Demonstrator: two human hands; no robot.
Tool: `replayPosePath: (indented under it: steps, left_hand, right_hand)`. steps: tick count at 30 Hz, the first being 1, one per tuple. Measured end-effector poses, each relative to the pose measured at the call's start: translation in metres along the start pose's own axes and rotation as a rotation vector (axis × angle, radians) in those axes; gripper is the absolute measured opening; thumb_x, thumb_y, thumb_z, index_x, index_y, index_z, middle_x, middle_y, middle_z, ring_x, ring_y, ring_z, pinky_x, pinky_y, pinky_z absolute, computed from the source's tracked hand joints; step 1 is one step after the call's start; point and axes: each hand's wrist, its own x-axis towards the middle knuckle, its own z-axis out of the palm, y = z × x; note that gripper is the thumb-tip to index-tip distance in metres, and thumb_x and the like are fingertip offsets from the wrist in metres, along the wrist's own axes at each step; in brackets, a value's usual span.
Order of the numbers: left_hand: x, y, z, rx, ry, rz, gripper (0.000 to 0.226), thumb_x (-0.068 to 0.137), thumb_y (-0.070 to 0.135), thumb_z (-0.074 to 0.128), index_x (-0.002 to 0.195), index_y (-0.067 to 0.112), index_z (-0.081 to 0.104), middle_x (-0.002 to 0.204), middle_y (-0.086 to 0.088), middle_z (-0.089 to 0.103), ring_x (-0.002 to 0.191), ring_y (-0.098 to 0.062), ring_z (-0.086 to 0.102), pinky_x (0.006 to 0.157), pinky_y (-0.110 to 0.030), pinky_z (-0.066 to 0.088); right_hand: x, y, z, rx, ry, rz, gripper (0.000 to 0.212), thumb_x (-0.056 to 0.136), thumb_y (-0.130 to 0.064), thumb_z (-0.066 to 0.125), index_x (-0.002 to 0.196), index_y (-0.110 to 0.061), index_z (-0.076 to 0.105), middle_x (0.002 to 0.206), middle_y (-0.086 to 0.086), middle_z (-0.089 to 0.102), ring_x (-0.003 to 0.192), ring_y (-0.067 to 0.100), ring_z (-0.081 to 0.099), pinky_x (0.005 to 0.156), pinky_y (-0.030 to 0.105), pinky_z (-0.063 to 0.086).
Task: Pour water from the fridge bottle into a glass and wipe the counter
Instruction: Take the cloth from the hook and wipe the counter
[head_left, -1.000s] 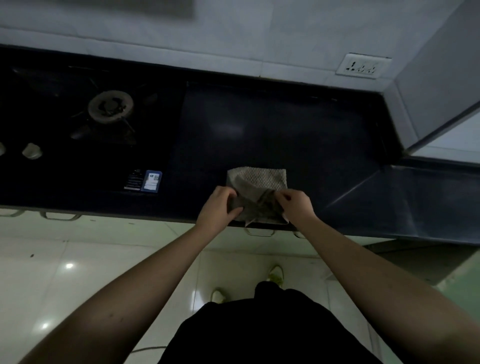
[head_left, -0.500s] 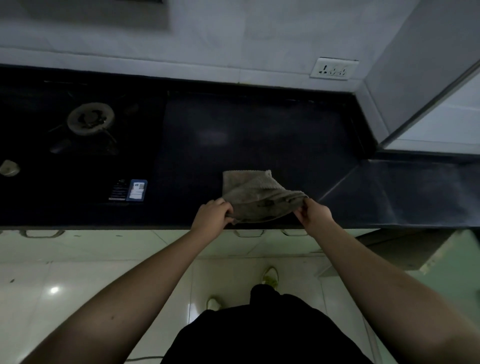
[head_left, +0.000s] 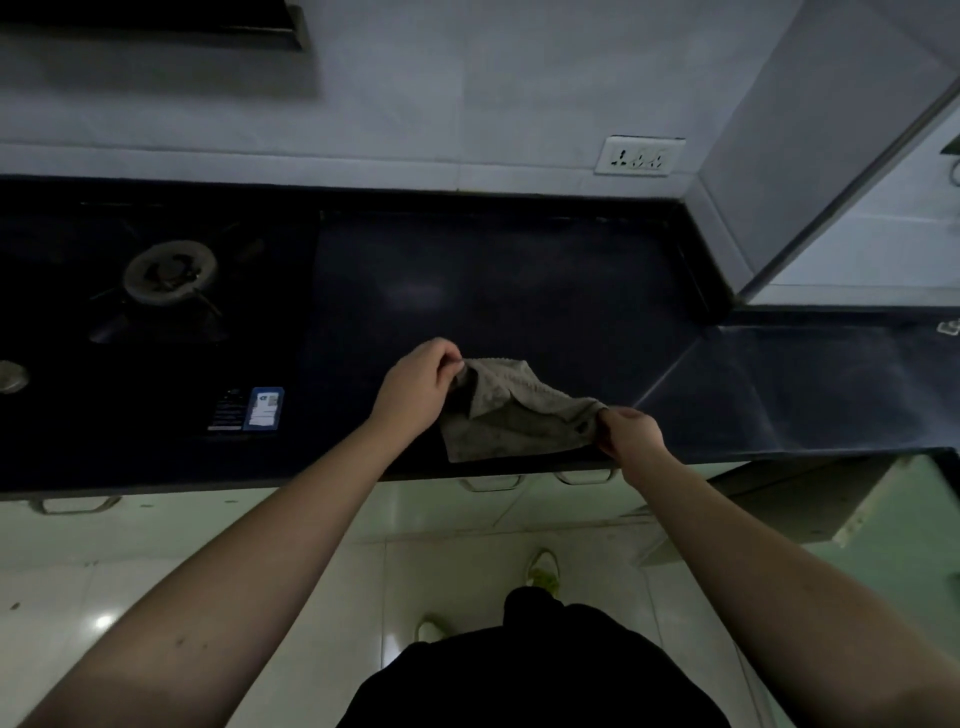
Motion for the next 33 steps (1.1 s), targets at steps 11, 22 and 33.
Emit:
replayPosePath:
  steps: [11, 22, 33]
  left_hand:
    - [0.027, 0.059, -0.024, -0.173, -0.048, 0.011, 0.013, 0.096, 0.031, 0.060, 0.098, 0.020, 0.067, 0.082, 0.013, 0.062, 0.075, 0.001, 0.057, 0.061, -0.007, 0.041]
    - [0.040, 0.083, -0.037, -0.361, -0.061, -0.091, 0.021, 0.096, 0.035, 0.060, 0.094, 0.017, 0.072, 0.084, 0.001, 0.071, 0.081, -0.014, 0.067, 0.077, -0.035, 0.055]
    - [0.032, 0.092, -0.039, -0.575, -0.064, -0.168, 0.016, 0.095, 0.028, 0.063, 0.093, 0.015, 0.073, 0.074, 0.006, 0.070, 0.074, -0.007, 0.068, 0.074, -0.025, 0.057]
  right_hand:
    - [-0.034, -0.019, 0.045, -0.400, -0.129, -0.505, 0.027, 0.094, -0.038, 0.055, 0.119, -0.030, 0.060, 0.117, -0.006, 0.061, 0.099, 0.009, 0.059, 0.082, 0.028, 0.049]
    - [-0.060, -0.020, 0.069, -0.203, -0.028, -0.477, 0.060, 0.078, -0.062, 0.065, 0.124, -0.027, 0.048, 0.113, -0.007, 0.051, 0.096, 0.010, 0.058, 0.083, 0.037, 0.053]
    - [-0.057, 0.006, 0.097, -0.310, -0.132, -0.151, 0.040, 0.094, -0.037, 0.051, 0.123, -0.009, 0.054, 0.097, 0.005, 0.061, 0.078, 0.021, 0.057, 0.061, 0.030, 0.043]
